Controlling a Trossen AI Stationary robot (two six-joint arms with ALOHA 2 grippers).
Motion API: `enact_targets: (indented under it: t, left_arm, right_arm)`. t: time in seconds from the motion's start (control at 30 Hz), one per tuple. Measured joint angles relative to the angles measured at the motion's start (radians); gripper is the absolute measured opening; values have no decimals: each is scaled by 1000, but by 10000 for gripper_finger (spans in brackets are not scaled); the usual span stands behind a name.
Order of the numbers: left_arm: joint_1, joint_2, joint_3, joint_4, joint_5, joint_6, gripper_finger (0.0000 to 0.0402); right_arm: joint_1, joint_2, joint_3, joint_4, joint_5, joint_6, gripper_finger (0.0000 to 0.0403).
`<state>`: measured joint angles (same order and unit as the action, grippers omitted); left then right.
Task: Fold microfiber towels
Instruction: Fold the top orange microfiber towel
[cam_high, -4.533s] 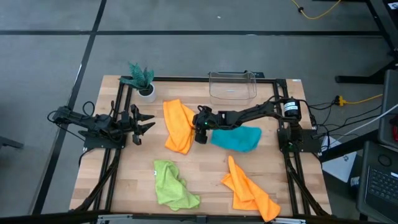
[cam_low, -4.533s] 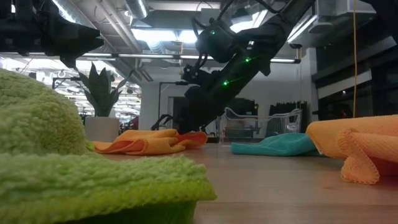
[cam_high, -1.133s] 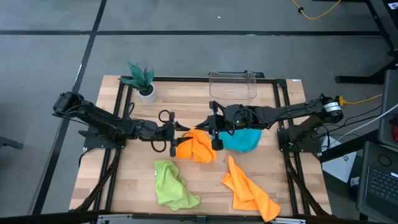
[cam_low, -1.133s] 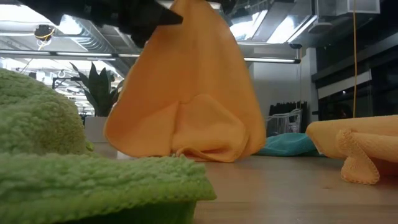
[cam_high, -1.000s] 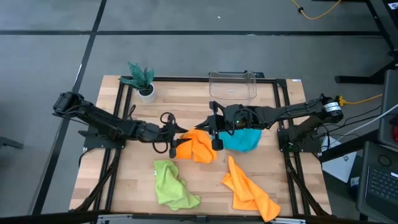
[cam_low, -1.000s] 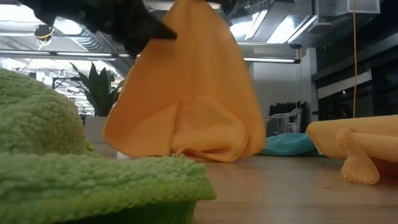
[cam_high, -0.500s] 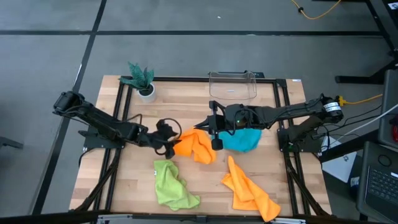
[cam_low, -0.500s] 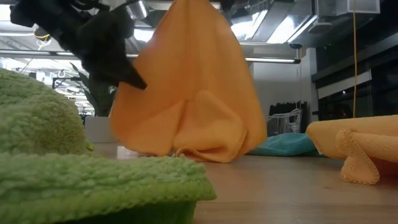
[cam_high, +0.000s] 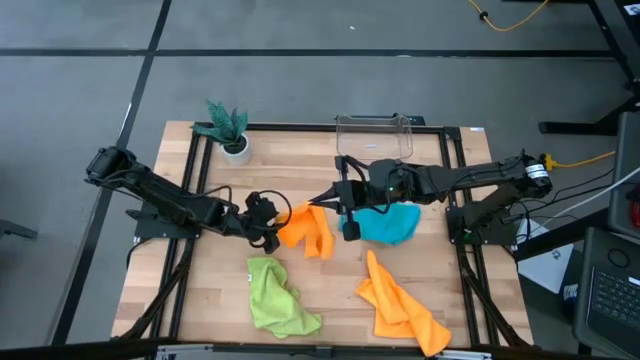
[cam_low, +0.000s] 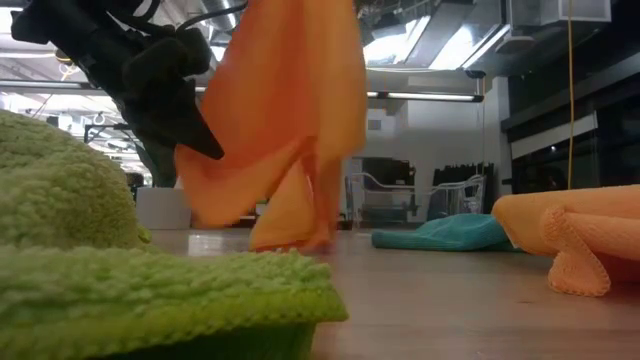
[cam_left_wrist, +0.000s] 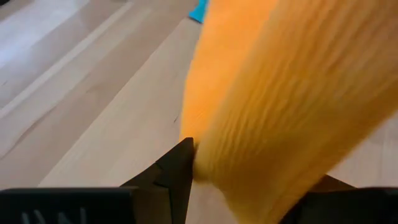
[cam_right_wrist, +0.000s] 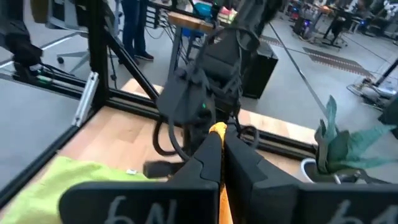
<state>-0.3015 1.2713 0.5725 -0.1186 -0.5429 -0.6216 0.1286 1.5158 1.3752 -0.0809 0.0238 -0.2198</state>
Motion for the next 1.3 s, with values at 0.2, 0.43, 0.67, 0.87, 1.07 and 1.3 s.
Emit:
enact_targets:
  t: [0.2,0.43,0.67,0.87,1.07,1.3]
  left_arm:
    - [0,0,0,-3,0,2,146]
    - [0,0,0,-7,5,2,146]
    - [0,0,0,-73,48,-15,146]
    - [0,0,-1,-164,93,-68,146]
    - [0,0,-1,-198,141,-80,146]
    - [-8,0,-1,-207,199,-84,146]
  right_arm:
    - [22,0,66,-42,0,-48,10]
    - [33,0,142,-143,0,-54,10]
    - [33,-1,183,-212,1,-55,10]
    - [33,-1,188,-216,1,-55,10]
    - [33,-1,188,-239,1,-53,10]
    - [33,-1,188,-252,1,-52,10]
